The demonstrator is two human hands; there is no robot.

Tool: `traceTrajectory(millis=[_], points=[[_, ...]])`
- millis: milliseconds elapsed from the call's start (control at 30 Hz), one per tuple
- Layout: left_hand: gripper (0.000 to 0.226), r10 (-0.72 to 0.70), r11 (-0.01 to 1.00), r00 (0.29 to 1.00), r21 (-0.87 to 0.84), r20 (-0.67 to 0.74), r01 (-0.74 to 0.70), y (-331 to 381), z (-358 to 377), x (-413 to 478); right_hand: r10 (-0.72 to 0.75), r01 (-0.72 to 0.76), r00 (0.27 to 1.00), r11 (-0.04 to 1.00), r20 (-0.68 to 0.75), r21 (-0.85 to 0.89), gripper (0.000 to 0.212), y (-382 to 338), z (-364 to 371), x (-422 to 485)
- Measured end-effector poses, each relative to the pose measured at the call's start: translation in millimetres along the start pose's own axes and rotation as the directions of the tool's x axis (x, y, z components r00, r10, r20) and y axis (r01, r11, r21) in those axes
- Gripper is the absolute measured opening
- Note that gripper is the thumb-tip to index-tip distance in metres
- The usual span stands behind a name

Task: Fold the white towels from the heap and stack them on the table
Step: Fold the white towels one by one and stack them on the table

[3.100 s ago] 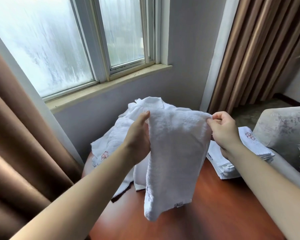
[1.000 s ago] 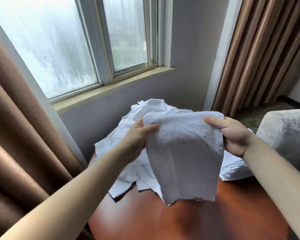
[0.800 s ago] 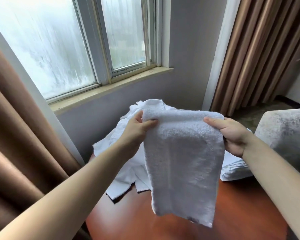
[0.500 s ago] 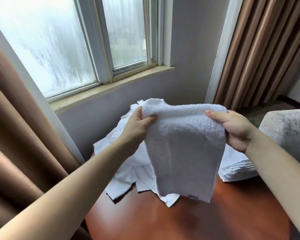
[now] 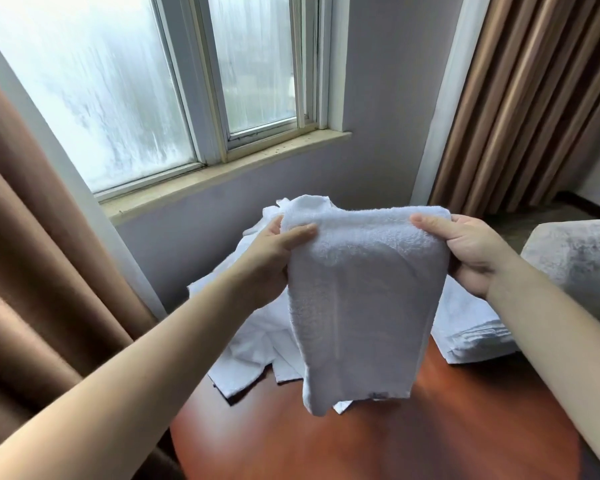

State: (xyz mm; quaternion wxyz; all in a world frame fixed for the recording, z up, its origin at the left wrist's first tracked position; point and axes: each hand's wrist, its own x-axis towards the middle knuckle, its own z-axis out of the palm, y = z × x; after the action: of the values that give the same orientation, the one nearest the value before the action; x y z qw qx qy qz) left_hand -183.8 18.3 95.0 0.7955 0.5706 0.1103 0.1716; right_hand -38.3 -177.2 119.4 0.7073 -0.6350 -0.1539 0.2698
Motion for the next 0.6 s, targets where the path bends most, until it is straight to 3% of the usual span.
traceTrajectory(millis=[100,233,467,600], points=[[0.047,-0.005,1.0,0.999,0.017,-0.042,0.006,0,3,-2,-0.028,0.024,0.998,0.997,-0.057,-0.074,0.01,5,2,2],[0.013,-0.006,1.0,0.999,0.009,-0.036,0.006,8,6,-5,-0.059,0.045,0.996,0.982,-0.072,-0.185,0.018,7,0,5],[0.023,0.04,0.999,0.999,0.012,0.008,-0.041,26,6,-6,-0.071,0.077,0.997,0.975,0.034,-0.211,0.021,-17,3,9],[0.039,0.09,0.995,0.989,-0.041,-0.114,-0.096,31,5,-5,-0.104,0.109,0.994,0.983,0.04,-0.148,0.021,-24,7,6]])
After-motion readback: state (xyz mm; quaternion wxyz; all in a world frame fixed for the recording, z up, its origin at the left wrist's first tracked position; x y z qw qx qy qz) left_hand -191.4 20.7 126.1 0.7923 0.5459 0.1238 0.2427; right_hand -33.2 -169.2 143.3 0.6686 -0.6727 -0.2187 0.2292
